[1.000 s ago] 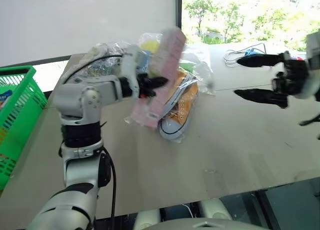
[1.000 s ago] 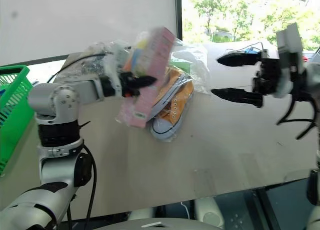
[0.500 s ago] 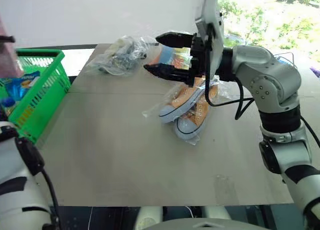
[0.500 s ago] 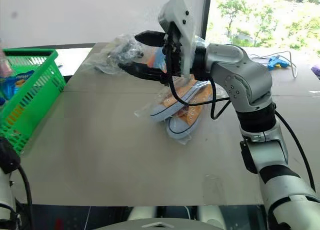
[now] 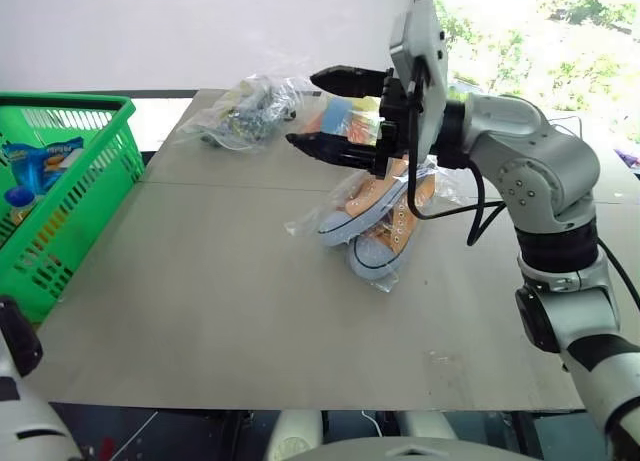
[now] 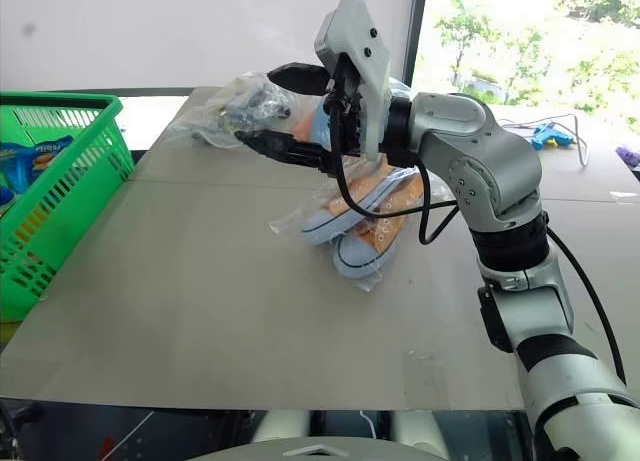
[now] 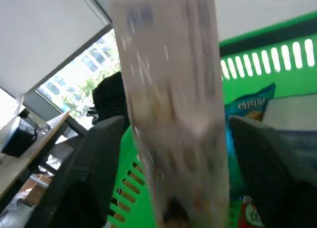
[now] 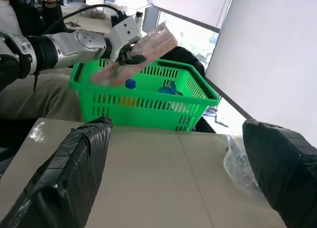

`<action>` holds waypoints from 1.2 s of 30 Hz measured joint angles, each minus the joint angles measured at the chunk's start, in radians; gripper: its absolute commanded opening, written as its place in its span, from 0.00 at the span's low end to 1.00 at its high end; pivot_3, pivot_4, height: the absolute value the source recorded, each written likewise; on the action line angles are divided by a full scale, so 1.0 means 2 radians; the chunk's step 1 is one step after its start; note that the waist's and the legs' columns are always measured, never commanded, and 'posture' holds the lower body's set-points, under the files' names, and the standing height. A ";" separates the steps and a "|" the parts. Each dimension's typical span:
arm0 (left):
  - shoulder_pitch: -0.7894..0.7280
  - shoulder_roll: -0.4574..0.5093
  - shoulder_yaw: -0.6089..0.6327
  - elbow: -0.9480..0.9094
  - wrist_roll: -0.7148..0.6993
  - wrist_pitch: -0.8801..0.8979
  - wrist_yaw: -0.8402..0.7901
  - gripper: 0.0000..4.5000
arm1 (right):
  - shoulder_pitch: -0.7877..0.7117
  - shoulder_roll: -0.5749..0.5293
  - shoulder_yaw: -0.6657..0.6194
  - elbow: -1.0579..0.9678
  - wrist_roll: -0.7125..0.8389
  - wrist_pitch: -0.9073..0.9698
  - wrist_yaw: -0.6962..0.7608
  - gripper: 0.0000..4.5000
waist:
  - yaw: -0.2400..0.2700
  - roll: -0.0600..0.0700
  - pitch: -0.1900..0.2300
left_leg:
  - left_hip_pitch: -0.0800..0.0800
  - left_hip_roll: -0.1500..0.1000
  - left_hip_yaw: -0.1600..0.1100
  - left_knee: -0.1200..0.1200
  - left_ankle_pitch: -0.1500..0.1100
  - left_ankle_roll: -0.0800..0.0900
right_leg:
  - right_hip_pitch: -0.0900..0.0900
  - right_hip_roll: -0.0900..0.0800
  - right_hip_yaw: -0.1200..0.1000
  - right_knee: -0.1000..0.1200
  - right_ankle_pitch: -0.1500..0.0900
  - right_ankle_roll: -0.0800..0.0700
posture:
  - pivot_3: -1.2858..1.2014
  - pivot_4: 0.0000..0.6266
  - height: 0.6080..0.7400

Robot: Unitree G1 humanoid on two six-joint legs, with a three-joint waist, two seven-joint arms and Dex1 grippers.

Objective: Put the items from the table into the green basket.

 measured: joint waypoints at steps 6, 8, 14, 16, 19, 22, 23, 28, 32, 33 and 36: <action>-0.033 -0.082 0.013 -0.094 -0.059 -0.007 -0.092 0.94 | 0.033 -0.025 -0.003 -0.022 -0.003 0.002 -0.002 1.00 | -0.001 0.003 -0.004 | 0.000 0.000 0.003 0.001 0.000 0.000 | 0.001 -0.003 -0.003 0.000 0.000 0.000 | 0.52 0.00 1.00; 0.004 -0.148 0.017 -0.231 -0.137 0.101 -0.168 0.97 | 0.055 -0.046 -0.015 -0.039 -0.004 0.011 -0.011 1.00 | -0.002 0.005 -0.006 | 0.000 0.000 0.002 0.001 0.000 0.000 | 0.003 -0.004 -0.004 0.000 0.000 0.000 | 0.51 0.00 1.00; 0.129 -0.311 -0.054 -0.528 -0.290 0.408 -0.205 0.97 | 0.116 -0.095 -0.049 -0.093 -0.004 0.044 -0.046 1.00 | -0.042 0.008 -0.007 | 0.001 0.000 0.001 0.005 0.000 0.001 | 0.003 -0.002 0.000 0.000 0.000 0.001 | 0.46 0.00 1.00; 0.151 -0.328 -0.073 -0.563 -0.293 0.450 -0.195 0.97 | 0.135 -0.108 -0.067 -0.116 0.001 0.059 -0.059 1.00 | -0.063 0.009 -0.008 | 0.002 0.001 0.002 0.004 -0.001 0.003 | 0.003 -0.001 0.002 0.000 0.000 0.001 | 0.45 0.00 1.00; 0.161 -0.355 -0.074 -0.586 -0.310 0.504 -0.181 0.97 | 0.169 -0.129 -0.089 -0.162 0.015 0.087 -0.076 1.00 | -0.078 0.012 -0.009 | 0.003 0.002 0.000 0.004 -0.001 0.003 | 0.004 0.002 0.002 0.001 0.000 0.001 | 0.44 0.00 1.00; 0.162 -0.362 -0.082 -0.588 -0.310 0.541 -0.175 0.97 | 0.203 -0.148 -0.105 -0.196 0.035 0.110 -0.081 1.00 | -0.087 0.015 -0.009 | 0.004 0.002 -0.002 0.004 -0.001 0.003 | 0.006 0.003 0.001 0.001 0.000 0.001 | 0.43 0.01 1.00; 0.162 -0.362 -0.091 -0.591 -0.310 0.555 -0.176 0.97 | 0.225 -0.166 -0.114 -0.213 0.044 0.120 -0.080 1.00 | -0.089 0.015 -0.009 | 0.005 0.001 -0.003 0.004 -0.001 0.003 | 0.007 0.004 0.001 0.000 0.000 0.001 | 0.43 0.01 1.00; 0.168 -0.340 -0.134 -0.603 -0.293 0.595 -0.182 0.97 | 0.332 -0.231 -0.178 -0.274 0.096 0.155 -0.064 1.00 | -0.094 0.016 -0.009 | 0.007 0.001 -0.003 0.004 -0.001 0.003 | 0.010 0.004 0.001 -0.001 0.000 0.001 | 0.42 0.02 1.00; 0.181 -0.329 -0.167 -0.612 -0.270 0.592 -0.186 0.97 | 0.359 -0.250 -0.200 -0.293 0.116 0.162 -0.065 1.00 | -0.101 0.016 -0.009 | 0.013 0.001 -0.003 0.002 -0.001 0.003 | 0.015 0.004 0.001 -0.003 -0.002 0.003 | 0.42 0.02 1.00; 0.183 -0.326 -0.176 -0.615 -0.261 0.587 -0.187 0.97 | 0.361 -0.252 -0.200 -0.294 0.120 0.162 -0.066 1.00 | -0.102 0.016 -0.009 | 0.014 0.001 -0.003 0.002 -0.001 0.003 | 0.016 0.004 0.001 -0.004 -0.002 0.003 | 0.42 0.02 1.00; 0.190 -0.324 -0.197 -0.615 -0.237 0.560 -0.194 0.92 | 0.364 -0.253 -0.200 -0.294 0.128 0.162 -0.073 1.00 | -0.103 0.017 -0.010 | 0.017 0.000 -0.003 0.000 -0.001 0.003 | 0.019 0.004 0.003 -0.005 -0.002 0.003 | 0.42 0.02 1.00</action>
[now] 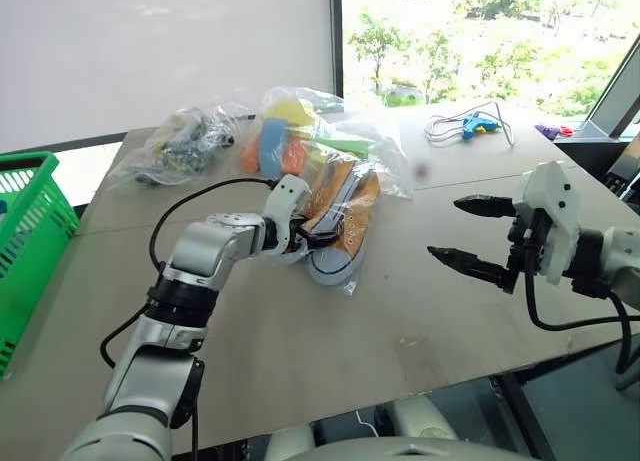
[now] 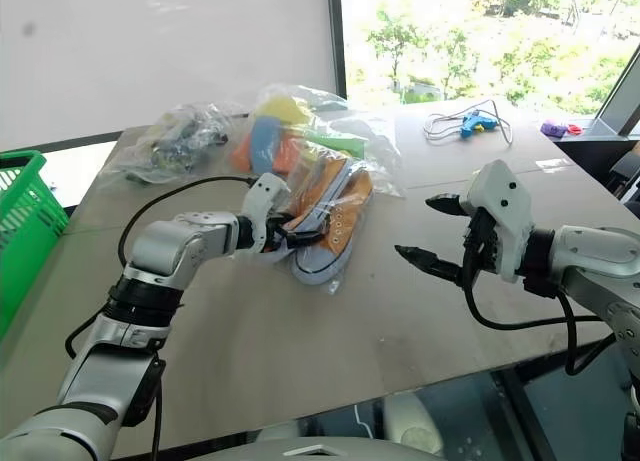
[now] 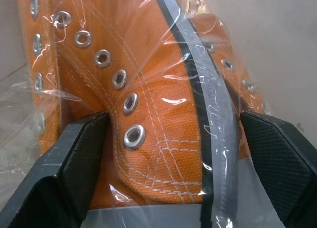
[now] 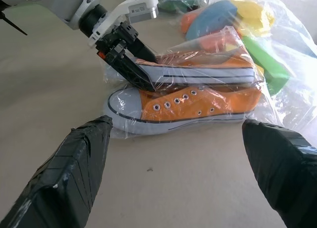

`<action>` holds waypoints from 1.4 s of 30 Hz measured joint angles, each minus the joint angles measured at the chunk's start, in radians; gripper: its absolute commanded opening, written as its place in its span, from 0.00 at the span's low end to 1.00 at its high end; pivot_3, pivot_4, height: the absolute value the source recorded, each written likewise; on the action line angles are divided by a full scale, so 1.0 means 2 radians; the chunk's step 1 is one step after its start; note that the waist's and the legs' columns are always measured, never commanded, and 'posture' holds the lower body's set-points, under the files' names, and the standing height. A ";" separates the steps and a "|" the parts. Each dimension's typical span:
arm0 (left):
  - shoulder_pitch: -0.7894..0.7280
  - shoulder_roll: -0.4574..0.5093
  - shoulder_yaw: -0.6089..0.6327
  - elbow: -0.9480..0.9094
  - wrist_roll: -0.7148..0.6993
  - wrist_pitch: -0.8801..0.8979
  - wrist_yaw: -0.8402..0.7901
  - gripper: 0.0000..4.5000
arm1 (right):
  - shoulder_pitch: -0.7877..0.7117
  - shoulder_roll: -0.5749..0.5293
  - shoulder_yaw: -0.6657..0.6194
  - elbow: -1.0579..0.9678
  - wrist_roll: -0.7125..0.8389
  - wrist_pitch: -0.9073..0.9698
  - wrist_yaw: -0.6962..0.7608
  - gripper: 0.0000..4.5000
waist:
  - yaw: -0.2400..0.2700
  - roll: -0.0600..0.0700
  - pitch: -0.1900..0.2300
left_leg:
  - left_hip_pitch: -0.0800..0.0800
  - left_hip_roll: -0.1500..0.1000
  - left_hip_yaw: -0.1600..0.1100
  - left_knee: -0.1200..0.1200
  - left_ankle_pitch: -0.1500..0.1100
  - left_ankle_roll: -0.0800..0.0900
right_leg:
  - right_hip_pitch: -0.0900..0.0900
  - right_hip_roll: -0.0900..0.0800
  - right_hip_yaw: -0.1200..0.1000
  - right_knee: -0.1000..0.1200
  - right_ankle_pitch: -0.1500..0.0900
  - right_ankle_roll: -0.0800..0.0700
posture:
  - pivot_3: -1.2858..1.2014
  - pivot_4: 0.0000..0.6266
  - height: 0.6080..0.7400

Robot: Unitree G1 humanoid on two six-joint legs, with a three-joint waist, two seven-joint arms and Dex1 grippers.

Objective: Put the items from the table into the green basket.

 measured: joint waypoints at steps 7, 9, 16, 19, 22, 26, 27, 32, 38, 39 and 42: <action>0.012 -0.005 -0.009 -0.003 0.020 -0.042 -0.017 0.35 | -0.005 0.000 0.010 0.003 0.000 -0.014 -0.006 1.00 | 0.002 0.002 -0.002 | 0.001 0.000 0.000 -0.001 0.000 0.000 | 0.001 0.000 0.000 -0.002 0.000 0.000 | 0.43 0.01 1.00; 0.018 -0.006 -0.009 -0.007 0.026 -0.052 -0.017 0.24 | -0.009 0.000 0.021 0.005 -0.002 -0.020 -0.005 1.00 | 0.003 0.004 -0.003 | 0.002 0.000 0.000 -0.001 0.000 0.000 | 0.002 0.000 0.000 -0.002 0.000 0.000 | 0.44 0.00 1.00; 0.027 -0.074 0.064 0.034 0.022 -0.106 0.069 0.19 | -0.028 0.002 0.051 0.025 -0.016 -0.044 -0.002 1.00 | 0.013 0.004 -0.002 | 0.002 0.000 -0.001 -0.001 0.000 0.000 | 0.003 0.000 0.000 -0.003 0.001 0.001 | 0.45 0.00 1.00; 0.009 -0.069 0.147 0.107 0.029 -0.166 0.169 0.16 | -0.038 0.003 0.062 0.029 -0.019 -0.055 0.004 1.00 | 0.008 -0.001 0.000 | 0.001 0.000 -0.005 -0.001 0.000 0.000 | 0.000 0.005 0.007 -0.003 0.004 -0.003 | 0.46 0.00 1.00; 0.003 -0.023 0.208 0.136 0.051 -0.210 0.217 0.15 | -0.039 0.003 0.065 0.040 -0.024 -0.060 0.008 1.00 | -0.004 -0.002 0.000 | 0.001 0.001 -0.004 -0.003 0.000 0.000 | -0.003 0.008 0.010 -0.003 0.004 -0.003 | 0.47 0.00 1.00; 0.039 0.048 0.245 0.134 0.071 -0.251 0.204 0.15 | -0.053 0.004 0.082 0.058 -0.035 -0.075 0.020 1.00 | 0.007 -0.002 0.000 | -0.001 0.001 -0.005 -0.006 -0.001 -0.001 | -0.006 0.007 0.009 -0.003 0.004 -0.005 | 0.47 0.00 1.00; 0.046 0.054 0.250 0.133 0.071 -0.251 0.199 0.15 | -0.054 0.004 0.083 0.059 -0.037 -0.077 0.021 1.00 | 0.013 -0.002 0.000 | -0.002 0.001 -0.005 -0.005 -0.001 -0.002 | -0.007 0.007 0.009 -0.004 0.004 -0.005 | 0.47 0.00 1.00; 0.096 0.061 0.264 0.120 0.064 -0.243 0.166 0.26 | -0.063 0.010 0.098 0.066 -0.041 -0.087 0.028 1.00 | 0.042 -0.003 0.000 | -0.009 -0.001 -0.004 -0.001 -0.002 -0.001 | -0.010 0.003 0.008 -0.003 0.005 -0.003 | 0.48 0.00 1.00; 0.110 0.079 0.312 0.112 0.043 -0.214 0.164 0.87 | -0.069 0.016 0.108 0.072 -0.047 -0.095 0.034 1.00 | 0.053 -0.006 -0.001 | -0.007 -0.001 -0.002 0.000 -0.003 -0.001 | -0.010 0.002 0.008 -0.003 0.005 -0.003 | 0.49 0.00 1.00; 0.114 0.078 0.314 0.099 0.038 -0.216 0.158 0.96 | -0.069 0.016 0.109 0.074 -0.048 -0.096 0.036 1.00 | 0.055 -0.006 -0.001 | -0.006 -0.001 -0.002 0.000 -0.003 -0.001 | -0.009 0.002 0.008 -0.003 0.005 -0.003 | 0.49 0.00 1.00; 0.146 0.056 0.314 0.023 0.024 -0.251 0.137 0.99 | -0.076 0.017 0.114 0.084 -0.053 -0.097 0.041 1.00 | 0.060 -0.006 -0.001 | -0.006 0.000 -0.002 0.000 -0.003 -0.001 | -0.009 0.002 0.008 -0.003 0.005 -0.003 | 0.50 0.00 1.00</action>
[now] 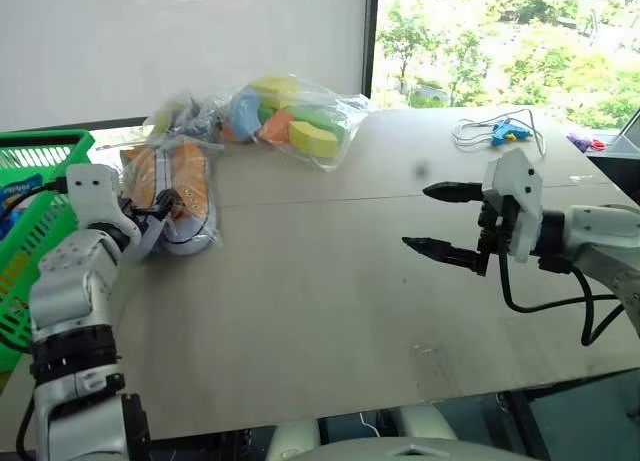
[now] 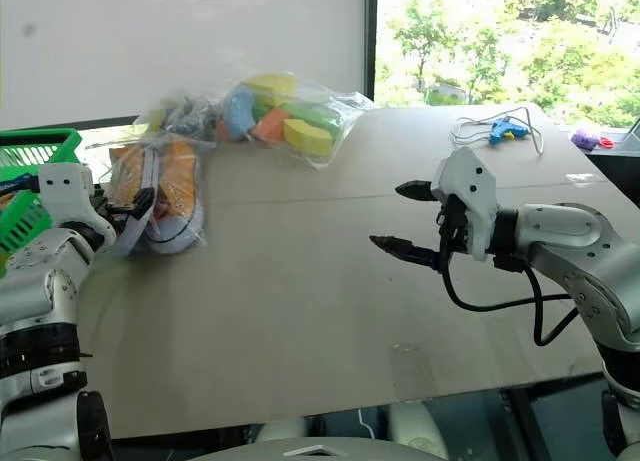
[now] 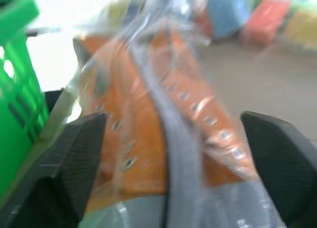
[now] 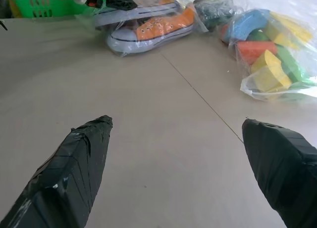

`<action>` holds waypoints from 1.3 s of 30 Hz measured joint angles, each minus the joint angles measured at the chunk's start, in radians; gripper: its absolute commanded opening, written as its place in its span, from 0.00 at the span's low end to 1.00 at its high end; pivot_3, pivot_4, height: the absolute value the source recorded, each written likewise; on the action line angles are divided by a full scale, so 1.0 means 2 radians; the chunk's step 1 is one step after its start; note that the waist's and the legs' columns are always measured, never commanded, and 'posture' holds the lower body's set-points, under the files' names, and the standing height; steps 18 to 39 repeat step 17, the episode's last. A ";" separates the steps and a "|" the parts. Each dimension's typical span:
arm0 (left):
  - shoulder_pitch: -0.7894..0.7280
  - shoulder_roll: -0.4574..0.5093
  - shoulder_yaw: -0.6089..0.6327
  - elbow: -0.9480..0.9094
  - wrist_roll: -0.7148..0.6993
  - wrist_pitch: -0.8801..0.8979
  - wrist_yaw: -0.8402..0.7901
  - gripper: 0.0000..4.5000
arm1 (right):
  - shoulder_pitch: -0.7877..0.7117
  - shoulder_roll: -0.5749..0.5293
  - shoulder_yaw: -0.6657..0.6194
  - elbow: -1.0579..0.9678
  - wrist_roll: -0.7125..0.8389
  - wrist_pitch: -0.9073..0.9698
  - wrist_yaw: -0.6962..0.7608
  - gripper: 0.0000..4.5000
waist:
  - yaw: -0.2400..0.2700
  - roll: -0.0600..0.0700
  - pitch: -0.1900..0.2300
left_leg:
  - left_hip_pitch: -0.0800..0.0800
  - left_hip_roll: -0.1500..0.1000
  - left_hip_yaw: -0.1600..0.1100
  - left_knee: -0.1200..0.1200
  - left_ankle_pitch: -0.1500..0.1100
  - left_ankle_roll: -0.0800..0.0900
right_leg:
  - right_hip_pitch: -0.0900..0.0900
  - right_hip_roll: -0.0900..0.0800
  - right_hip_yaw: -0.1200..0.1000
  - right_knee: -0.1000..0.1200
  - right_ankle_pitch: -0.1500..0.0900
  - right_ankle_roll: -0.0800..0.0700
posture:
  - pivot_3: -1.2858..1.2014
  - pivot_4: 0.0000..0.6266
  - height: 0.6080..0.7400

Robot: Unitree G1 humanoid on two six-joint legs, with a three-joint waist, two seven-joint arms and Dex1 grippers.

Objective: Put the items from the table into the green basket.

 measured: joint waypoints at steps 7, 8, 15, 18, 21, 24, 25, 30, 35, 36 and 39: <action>0.064 -0.059 -0.049 -0.224 -0.062 0.035 -0.014 0.99 | 0.018 0.003 -0.005 0.014 -0.013 -0.014 -0.003 1.00 | 0.013 0.001 -0.001 | 0.000 0.000 0.000 0.000 0.000 0.000 | 0.001 0.000 0.000 0.000 0.000 0.000 | 0.51 0.00 1.00; 0.082 -0.065 -0.065 -0.252 -0.080 0.054 -0.021 0.99 | 0.033 0.003 -0.011 0.018 -0.017 -0.016 -0.005 1.00 | 0.013 0.001 -0.001 | 0.001 0.000 0.000 0.000 0.000 0.001 | 0.002 0.000 0.000 -0.001 0.000 0.000 | 0.51 0.00 1.00; 0.201 -0.055 -0.090 -0.363 -0.159 0.135 -0.056 0.99 | 0.198 -0.019 -0.090 0.072 -0.069 -0.077 0.011 1.00 | 0.012 0.004 -0.001 | 0.004 0.000 0.000 0.000 0.000 0.001 | 0.004 0.005 0.001 -0.001 -0.001 0.001 | 0.51 0.00 1.00; 0.226 -0.043 -0.082 -0.374 -0.176 0.146 -0.065 0.99 | 0.221 -0.019 -0.113 0.082 -0.078 -0.093 0.016 1.00 | 0.010 0.005 0.000 | 0.008 0.001 0.001 0.000 0.000 0.001 | 0.008 0.005 0.003 -0.001 -0.003 0.000 | 0.51 0.00 1.00; 0.226 -0.043 -0.082 -0.374 -0.176 0.146 -0.065 0.99 | 0.221 -0.019 -0.113 0.082 -0.078 -0.093 0.016 1.00 | 0.010 0.005 0.000 | 0.008 0.001 0.001 0.000 0.000 0.001 | 0.008 0.005 0.003 -0.001 -0.003 0.000 | 0.51 0.00 1.00; 0.226 -0.043 -0.082 -0.374 -0.176 0.146 -0.065 0.99 | 0.221 -0.019 -0.113 0.082 -0.078 -0.093 0.016 1.00 | 0.010 0.005 0.000 | 0.008 0.001 0.001 0.000 0.000 0.001 | 0.008 0.005 0.003 -0.001 -0.003 0.000 | 0.51 0.00 1.00; 0.226 -0.043 -0.082 -0.374 -0.176 0.146 -0.065 0.99 | 0.221 -0.019 -0.113 0.082 -0.078 -0.093 0.016 1.00 | 0.010 0.005 0.000 | 0.008 0.001 0.001 0.000 0.000 0.001 | 0.008 0.005 0.003 -0.001 -0.003 0.000 | 0.51 0.00 1.00; 0.226 -0.043 -0.082 -0.374 -0.176 0.146 -0.065 0.99 | 0.221 -0.019 -0.113 0.082 -0.078 -0.093 0.016 1.00 | 0.010 0.005 0.000 | 0.008 0.001 0.001 0.000 0.000 0.001 | 0.008 0.005 0.003 -0.001 -0.003 0.000 | 0.51 0.00 1.00; 0.226 -0.043 -0.082 -0.374 -0.176 0.146 -0.065 0.99 | 0.221 -0.019 -0.113 0.082 -0.078 -0.093 0.016 1.00 | 0.010 0.005 0.000 | 0.008 0.001 0.001 0.000 0.000 0.001 | 0.008 0.005 0.003 -0.001 -0.003 0.000 | 0.51 0.00 1.00; 0.226 -0.043 -0.082 -0.374 -0.176 0.146 -0.065 0.99 | 0.221 -0.019 -0.113 0.082 -0.078 -0.093 0.016 1.00 | 0.010 0.005 0.000 | 0.008 0.001 0.001 0.000 0.000 0.001 | 0.008 0.005 0.003 -0.001 -0.003 0.000 | 0.51 0.00 1.00; 0.226 -0.043 -0.082 -0.374 -0.176 0.146 -0.065 0.99 | 0.221 -0.019 -0.113 0.082 -0.078 -0.093 0.016 1.00 | 0.010 0.005 0.000 | 0.008 0.001 0.001 0.000 0.000 0.001 | 0.008 0.005 0.003 -0.001 -0.003 0.000 | 0.51 0.00 1.00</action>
